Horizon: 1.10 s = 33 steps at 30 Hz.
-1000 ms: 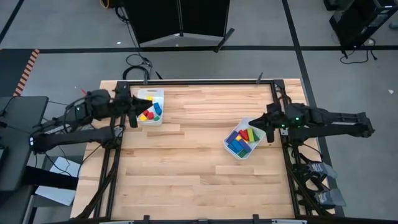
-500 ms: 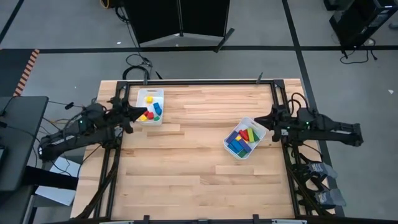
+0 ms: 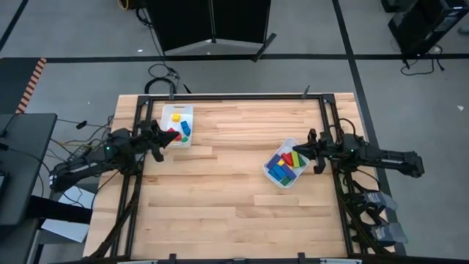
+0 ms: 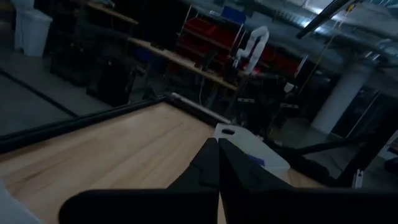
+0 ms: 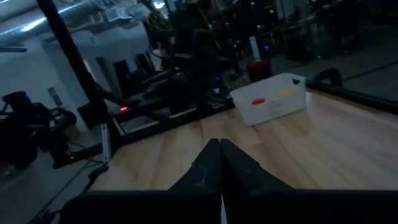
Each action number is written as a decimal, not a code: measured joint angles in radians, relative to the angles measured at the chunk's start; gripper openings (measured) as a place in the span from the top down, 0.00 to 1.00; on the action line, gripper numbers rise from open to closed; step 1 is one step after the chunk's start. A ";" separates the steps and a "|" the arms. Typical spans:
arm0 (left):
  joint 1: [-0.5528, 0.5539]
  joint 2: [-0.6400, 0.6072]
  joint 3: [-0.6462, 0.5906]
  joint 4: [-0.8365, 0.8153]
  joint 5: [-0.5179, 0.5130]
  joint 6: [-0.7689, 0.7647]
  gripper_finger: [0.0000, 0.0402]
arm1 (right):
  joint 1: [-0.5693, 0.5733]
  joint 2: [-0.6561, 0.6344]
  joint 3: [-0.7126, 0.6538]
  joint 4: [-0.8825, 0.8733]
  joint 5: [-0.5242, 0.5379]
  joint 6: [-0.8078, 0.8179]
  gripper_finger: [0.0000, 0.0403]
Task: Sort blocks by size
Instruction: Return to Home Position
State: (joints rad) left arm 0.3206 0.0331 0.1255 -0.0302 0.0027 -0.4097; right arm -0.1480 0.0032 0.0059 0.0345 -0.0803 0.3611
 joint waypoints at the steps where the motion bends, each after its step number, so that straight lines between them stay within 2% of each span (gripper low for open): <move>1: 0.000 0.000 -0.019 0.034 0.001 0.002 1.00 | -0.004 0.000 0.000 0.002 -0.012 -0.010 0.99; 6: -0.001 -0.001 -0.114 0.167 0.006 -0.011 1.00 | -0.013 0.000 0.000 0.011 -0.116 0.007 0.99; 11: -0.004 0.001 -0.117 0.135 0.009 0.022 1.00 | -0.010 0.000 0.000 0.012 -0.125 0.005 0.99; 13: -0.004 0.001 -0.117 0.109 0.009 0.040 1.00 | -0.010 0.002 0.000 0.010 -0.101 0.012 0.99; 17: -0.004 0.001 -0.117 0.044 0.009 0.033 0.98 | -0.010 0.007 0.000 -0.014 0.032 0.047 0.95; 20: -0.004 0.008 -0.117 0.043 0.008 0.049 0.97 | -0.010 0.010 0.000 -0.013 0.082 0.025 0.91; 25: -0.004 0.015 -0.117 0.041 0.000 0.198 0.95 | -0.010 0.010 0.000 -0.012 0.085 0.029 0.89; 33: -0.004 0.016 -0.117 0.041 -0.001 0.195 0.95 | -0.010 0.010 0.000 -0.011 0.086 0.029 0.89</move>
State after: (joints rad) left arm 0.3168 0.0486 0.0082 0.0110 0.0017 -0.2147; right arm -0.1581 0.0134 0.0059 0.0231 0.0053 0.3897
